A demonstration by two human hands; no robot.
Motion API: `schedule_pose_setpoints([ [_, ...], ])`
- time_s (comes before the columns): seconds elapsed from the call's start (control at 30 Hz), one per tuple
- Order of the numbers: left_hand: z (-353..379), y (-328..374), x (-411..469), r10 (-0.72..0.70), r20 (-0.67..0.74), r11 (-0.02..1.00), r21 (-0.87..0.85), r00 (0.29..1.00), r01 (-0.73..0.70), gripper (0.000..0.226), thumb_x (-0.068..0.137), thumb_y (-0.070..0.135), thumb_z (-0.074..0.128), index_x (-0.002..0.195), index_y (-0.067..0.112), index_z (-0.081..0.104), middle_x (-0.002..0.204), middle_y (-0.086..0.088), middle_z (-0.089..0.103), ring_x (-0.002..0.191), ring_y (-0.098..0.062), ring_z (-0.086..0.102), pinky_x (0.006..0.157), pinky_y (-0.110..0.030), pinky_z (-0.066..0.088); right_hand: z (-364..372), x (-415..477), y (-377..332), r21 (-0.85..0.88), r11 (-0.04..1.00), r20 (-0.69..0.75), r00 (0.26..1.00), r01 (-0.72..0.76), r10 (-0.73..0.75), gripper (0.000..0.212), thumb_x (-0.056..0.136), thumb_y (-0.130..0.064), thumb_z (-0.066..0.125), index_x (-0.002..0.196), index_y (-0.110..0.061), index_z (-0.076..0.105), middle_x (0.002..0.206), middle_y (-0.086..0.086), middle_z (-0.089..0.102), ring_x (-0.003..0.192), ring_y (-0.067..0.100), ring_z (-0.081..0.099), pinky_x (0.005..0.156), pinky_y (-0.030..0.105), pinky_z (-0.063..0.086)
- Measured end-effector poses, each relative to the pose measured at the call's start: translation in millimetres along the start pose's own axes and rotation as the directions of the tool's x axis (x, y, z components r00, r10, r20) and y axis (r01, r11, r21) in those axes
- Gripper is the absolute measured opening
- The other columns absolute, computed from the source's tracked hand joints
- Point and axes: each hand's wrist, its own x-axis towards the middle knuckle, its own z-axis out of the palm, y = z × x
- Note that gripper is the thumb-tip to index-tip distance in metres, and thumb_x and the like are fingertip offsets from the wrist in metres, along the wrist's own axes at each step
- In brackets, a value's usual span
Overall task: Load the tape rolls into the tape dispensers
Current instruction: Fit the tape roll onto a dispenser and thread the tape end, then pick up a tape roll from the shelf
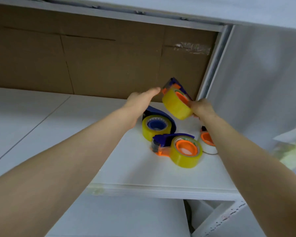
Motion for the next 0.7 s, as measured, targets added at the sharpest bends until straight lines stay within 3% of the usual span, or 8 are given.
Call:
schedule_pose_setpoints([
  [0.07,3,-5,12,0.065,-0.028,0.991,0.116,0.998,-0.061,0.064,0.085,0.048,0.059,0.133,0.007,0.047,0.129,0.000,0.052,0.125,-0.021,0.045,0.086,-0.028,0.028,0,24,10,-0.072,0.997,-0.044,0.999,-0.020,0.016,0.031,0.092,-0.027,0.052,0.070,-0.005,0.052,0.058,0.011,0.054,0.053,0.023,0.053,0.050,0.031,0.045],
  [0.13,5,-11,23,0.137,-0.017,0.957,0.260,0.990,-0.128,0.036,0.087,0.040,0.060,0.109,0.012,0.062,0.101,-0.002,0.052,0.105,-0.021,0.053,0.082,-0.024,0.030,5,43,19,-0.168,0.986,-0.082,0.997,-0.006,-0.007,0.023,0.090,-0.019,0.051,0.075,-0.003,0.054,0.066,0.014,0.058,0.066,0.031,0.062,0.062,0.040,0.055],
  [0.17,6,-14,27,0.149,-0.016,0.937,0.321,0.989,-0.136,0.024,0.086,0.039,0.061,0.094,0.017,0.059,0.093,-0.003,0.049,0.092,-0.020,0.051,0.080,-0.025,0.031,9,50,22,-0.234,0.972,-0.086,0.996,0.007,-0.028,0.018,0.089,-0.017,0.051,0.083,-0.002,0.058,0.077,0.016,0.062,0.078,0.034,0.064,0.071,0.041,0.056],
  [0.23,8,-19,37,0.136,-0.007,0.917,0.378,0.991,-0.123,0.024,0.085,0.039,0.062,0.083,0.017,0.052,0.087,-0.004,0.049,0.083,-0.019,0.046,0.076,-0.028,0.034,18,61,27,-0.371,0.928,-0.077,0.996,0.008,-0.039,0.022,0.090,-0.014,0.050,0.104,-0.001,0.061,0.104,0.018,0.063,0.100,0.036,0.062,0.080,0.037,0.051],
  [0.3,10,-22,44,0.120,-0.014,0.908,0.406,0.993,-0.104,0.023,0.085,0.036,0.062,0.081,0.016,0.051,0.085,-0.005,0.050,0.081,-0.019,0.047,0.075,-0.028,0.036,29,68,33,-0.483,0.876,-0.049,0.998,-0.001,-0.026,0.029,0.092,-0.013,0.048,0.118,-0.002,0.056,0.118,0.017,0.059,0.111,0.033,0.057,0.085,0.036,0.047],
  [0.53,15,-31,51,0.086,-0.001,0.900,0.429,0.996,-0.077,0.018,0.088,0.029,0.060,0.081,0.014,0.053,0.084,-0.007,0.052,0.077,-0.020,0.047,0.069,-0.028,0.034,51,77,53,-0.610,0.792,0.021,1.000,0.006,0.009,0.027,0.094,-0.024,0.051,0.113,-0.007,0.058,0.114,0.014,0.062,0.106,0.030,0.059,0.073,0.032,0.042],
  [0.7,23,-32,54,0.068,0.001,0.883,0.466,0.998,-0.061,0.024,0.088,0.033,0.060,0.074,0.016,0.050,0.078,-0.004,0.049,0.066,-0.016,0.045,0.070,-0.029,0.035,28,74,49,-0.772,0.635,-0.063,0.990,0.033,-0.128,0.048,0.098,-0.035,0.038,0.138,-0.010,0.037,0.137,0.016,0.041,0.123,0.034,0.043,0.094,0.040,0.042],
])
